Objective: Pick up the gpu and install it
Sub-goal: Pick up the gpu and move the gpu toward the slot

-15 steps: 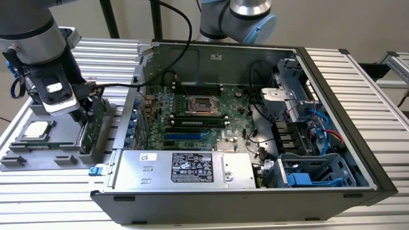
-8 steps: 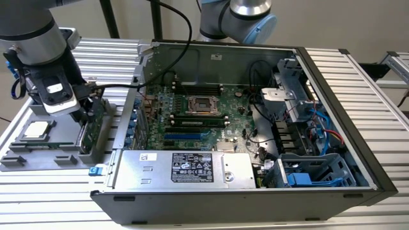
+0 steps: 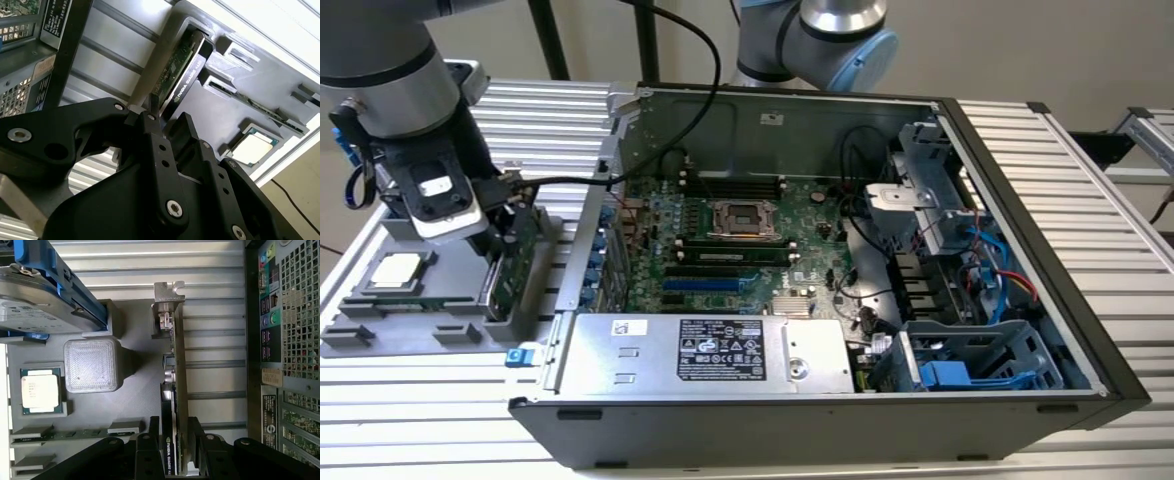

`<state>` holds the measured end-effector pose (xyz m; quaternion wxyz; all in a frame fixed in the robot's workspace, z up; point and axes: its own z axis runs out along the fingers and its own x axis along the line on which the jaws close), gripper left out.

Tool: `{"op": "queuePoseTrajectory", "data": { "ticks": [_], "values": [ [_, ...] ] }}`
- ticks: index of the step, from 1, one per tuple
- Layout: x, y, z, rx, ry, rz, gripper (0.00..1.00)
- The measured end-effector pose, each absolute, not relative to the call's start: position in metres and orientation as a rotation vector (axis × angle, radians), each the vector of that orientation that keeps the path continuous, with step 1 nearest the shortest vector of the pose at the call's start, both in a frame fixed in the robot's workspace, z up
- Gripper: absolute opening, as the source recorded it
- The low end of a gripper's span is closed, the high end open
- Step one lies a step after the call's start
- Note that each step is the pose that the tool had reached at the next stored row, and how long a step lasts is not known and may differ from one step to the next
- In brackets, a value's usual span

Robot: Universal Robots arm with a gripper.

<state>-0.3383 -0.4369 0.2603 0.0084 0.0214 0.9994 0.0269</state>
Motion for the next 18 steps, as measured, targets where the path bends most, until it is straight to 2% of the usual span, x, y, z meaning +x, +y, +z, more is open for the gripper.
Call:
{"op": "queuePoseTrajectory", "data": {
  "ticks": [18],
  "values": [
    [-0.3383,-0.4369,0.2565,0.067,3.123,0.084,1.0]
  ]
}}
